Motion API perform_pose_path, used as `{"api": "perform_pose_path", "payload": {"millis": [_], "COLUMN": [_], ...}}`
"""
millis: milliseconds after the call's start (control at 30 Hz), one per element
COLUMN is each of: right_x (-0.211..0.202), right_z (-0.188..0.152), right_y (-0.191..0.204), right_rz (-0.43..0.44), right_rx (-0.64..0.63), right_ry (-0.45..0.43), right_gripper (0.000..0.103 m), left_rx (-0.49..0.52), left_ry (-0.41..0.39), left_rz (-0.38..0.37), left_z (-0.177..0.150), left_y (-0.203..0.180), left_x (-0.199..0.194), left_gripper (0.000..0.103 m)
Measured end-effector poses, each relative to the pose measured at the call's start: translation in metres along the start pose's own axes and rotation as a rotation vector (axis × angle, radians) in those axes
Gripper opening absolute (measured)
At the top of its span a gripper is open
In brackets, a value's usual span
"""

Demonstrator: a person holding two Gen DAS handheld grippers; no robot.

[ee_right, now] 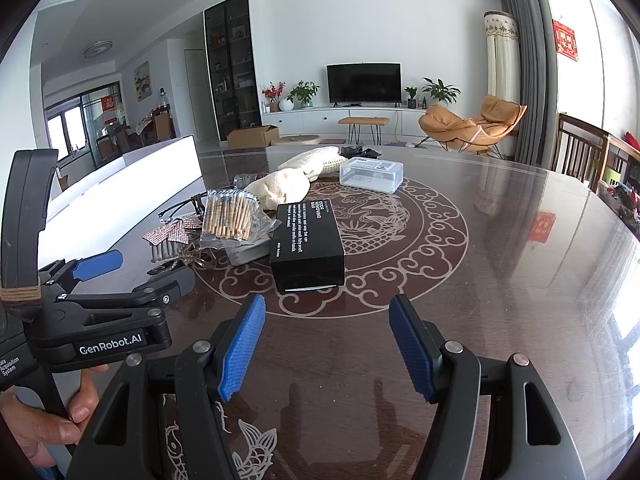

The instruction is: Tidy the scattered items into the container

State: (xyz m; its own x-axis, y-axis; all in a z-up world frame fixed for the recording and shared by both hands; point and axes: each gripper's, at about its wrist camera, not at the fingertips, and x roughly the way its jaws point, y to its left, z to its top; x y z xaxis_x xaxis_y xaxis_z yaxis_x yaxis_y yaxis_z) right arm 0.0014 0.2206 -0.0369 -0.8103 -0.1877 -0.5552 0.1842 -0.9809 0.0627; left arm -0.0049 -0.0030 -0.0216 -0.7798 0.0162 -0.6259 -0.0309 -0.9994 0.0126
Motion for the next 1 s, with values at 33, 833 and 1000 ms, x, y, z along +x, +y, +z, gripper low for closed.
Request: {"api": "perform_pose_path", "payload": {"millis": [33, 833, 1000], "right_x": [0.0000, 0.0005, 0.0006], "right_z": [0.0000, -0.0008, -0.0008], "right_y": [0.0000, 0.0018, 0.0018], "right_rz": [0.000, 0.005, 0.005], "right_rx": [0.000, 0.000, 0.000], "right_ry": [0.000, 0.001, 0.001], "right_gripper": [0.066, 0.066, 0.066], "left_rx": [0.002, 0.006, 0.010], "left_ry": [0.000, -0.001, -0.004], "left_rz": [0.001, 0.002, 0.004], "left_z": [0.0000, 0.0001, -0.0005], "left_y": [-0.0003, -0.0012, -0.0020], "left_x": [0.0001, -0.0004, -0.0011], "left_gripper": [0.103, 0.103, 0.103]}}
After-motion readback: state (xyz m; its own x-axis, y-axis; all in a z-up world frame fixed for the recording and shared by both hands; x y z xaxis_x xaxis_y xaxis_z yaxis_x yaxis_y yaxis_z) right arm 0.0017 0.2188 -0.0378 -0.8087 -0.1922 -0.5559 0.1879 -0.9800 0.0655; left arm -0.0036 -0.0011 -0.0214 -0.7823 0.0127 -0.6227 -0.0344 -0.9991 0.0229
